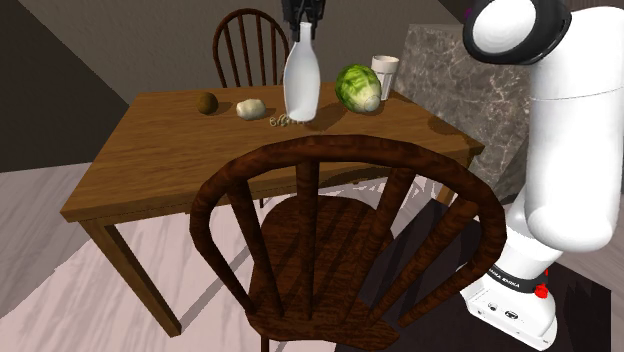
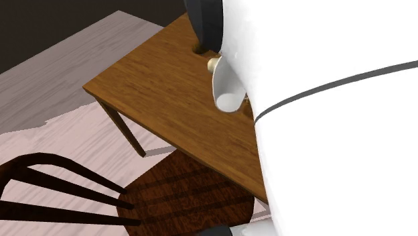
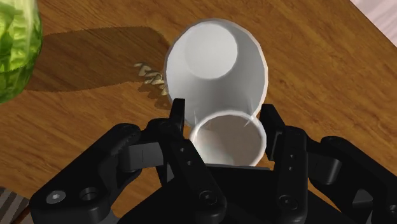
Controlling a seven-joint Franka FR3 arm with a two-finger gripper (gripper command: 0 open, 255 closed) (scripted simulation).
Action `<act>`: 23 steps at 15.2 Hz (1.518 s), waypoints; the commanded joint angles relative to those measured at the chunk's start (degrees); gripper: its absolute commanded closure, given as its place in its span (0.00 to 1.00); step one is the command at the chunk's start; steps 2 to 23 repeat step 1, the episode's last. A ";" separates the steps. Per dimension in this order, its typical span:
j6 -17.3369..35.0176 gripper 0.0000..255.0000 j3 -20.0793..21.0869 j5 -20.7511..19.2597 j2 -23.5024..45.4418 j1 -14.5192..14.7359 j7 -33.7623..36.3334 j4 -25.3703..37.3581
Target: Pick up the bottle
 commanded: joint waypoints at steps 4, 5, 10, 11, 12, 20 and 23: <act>-0.97 1.00 -0.01 -0.04 0.65 0.04 -0.01 1.62; -0.97 1.00 -0.01 -0.04 0.65 0.04 -0.01 1.62; -0.97 1.00 -0.01 -0.04 0.65 0.04 -0.01 1.62; -0.97 1.00 -0.01 -0.04 0.65 0.04 -0.01 1.62; -0.97 1.00 -0.01 -0.04 0.65 0.04 -0.01 1.62; -0.97 1.00 -0.01 -0.04 0.65 0.04 -0.01 1.62; -0.97 1.00 -0.01 -0.04 0.65 0.04 -0.01 1.62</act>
